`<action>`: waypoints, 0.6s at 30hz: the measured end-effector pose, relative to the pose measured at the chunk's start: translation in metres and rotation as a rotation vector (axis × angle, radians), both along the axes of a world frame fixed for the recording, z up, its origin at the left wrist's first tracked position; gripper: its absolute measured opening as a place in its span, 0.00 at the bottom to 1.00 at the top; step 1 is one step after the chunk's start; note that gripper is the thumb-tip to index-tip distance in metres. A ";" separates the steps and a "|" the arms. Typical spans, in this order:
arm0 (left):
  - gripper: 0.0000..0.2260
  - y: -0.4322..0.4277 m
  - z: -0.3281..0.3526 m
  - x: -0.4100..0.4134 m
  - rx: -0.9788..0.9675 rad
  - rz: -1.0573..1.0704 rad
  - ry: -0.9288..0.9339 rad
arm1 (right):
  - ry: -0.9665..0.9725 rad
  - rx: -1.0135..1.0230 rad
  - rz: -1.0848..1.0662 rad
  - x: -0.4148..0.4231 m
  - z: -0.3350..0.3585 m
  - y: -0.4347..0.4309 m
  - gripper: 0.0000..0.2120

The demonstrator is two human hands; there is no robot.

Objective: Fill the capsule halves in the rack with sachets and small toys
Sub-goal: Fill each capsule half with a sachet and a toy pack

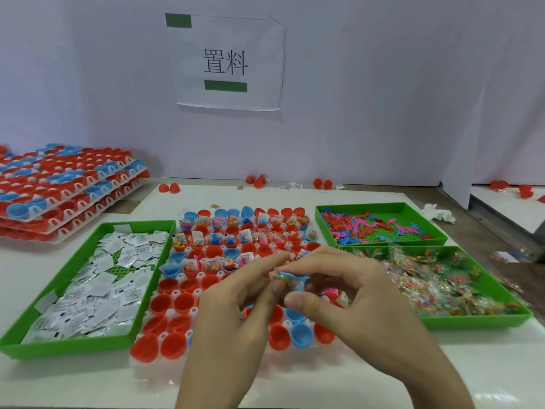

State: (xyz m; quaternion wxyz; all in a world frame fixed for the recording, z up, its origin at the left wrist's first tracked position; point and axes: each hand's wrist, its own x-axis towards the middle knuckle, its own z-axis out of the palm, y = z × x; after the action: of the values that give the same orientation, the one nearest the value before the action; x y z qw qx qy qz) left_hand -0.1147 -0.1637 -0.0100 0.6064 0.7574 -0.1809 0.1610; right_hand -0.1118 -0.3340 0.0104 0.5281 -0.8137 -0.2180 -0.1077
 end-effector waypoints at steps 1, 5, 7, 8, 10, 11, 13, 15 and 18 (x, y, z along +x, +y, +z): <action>0.18 0.000 0.000 0.000 0.005 -0.004 -0.004 | -0.002 -0.004 -0.013 0.001 -0.001 0.001 0.11; 0.18 -0.001 0.001 -0.002 0.007 -0.024 -0.024 | -0.032 0.006 -0.045 0.003 -0.002 0.006 0.07; 0.16 -0.001 0.002 -0.002 -0.038 -0.042 -0.009 | -0.036 0.031 -0.042 0.004 -0.003 0.007 0.07; 0.14 0.000 0.002 -0.002 -0.060 -0.046 0.007 | -0.036 0.044 -0.038 0.004 -0.003 0.007 0.07; 0.10 0.002 0.002 -0.002 -0.099 -0.024 0.024 | -0.034 0.078 -0.026 0.003 -0.003 0.007 0.07; 0.08 0.003 0.003 -0.001 -0.111 -0.002 0.023 | -0.036 0.094 -0.022 0.003 -0.003 0.007 0.07; 0.07 0.005 0.003 0.000 -0.132 0.047 0.006 | -0.049 0.119 -0.026 0.003 -0.003 0.008 0.06; 0.06 0.006 0.003 0.000 -0.166 0.078 -0.006 | -0.066 0.151 -0.050 0.003 -0.003 0.009 0.07; 0.06 0.006 0.004 -0.001 -0.175 0.098 -0.009 | -0.079 0.187 -0.068 0.003 -0.003 0.013 0.07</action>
State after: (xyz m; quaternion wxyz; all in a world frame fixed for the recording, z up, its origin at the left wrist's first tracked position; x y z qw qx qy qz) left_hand -0.1160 -0.1577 -0.0065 0.6609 0.7087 -0.1316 0.2088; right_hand -0.1087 -0.3212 0.0074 0.5887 -0.7628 -0.2002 -0.1775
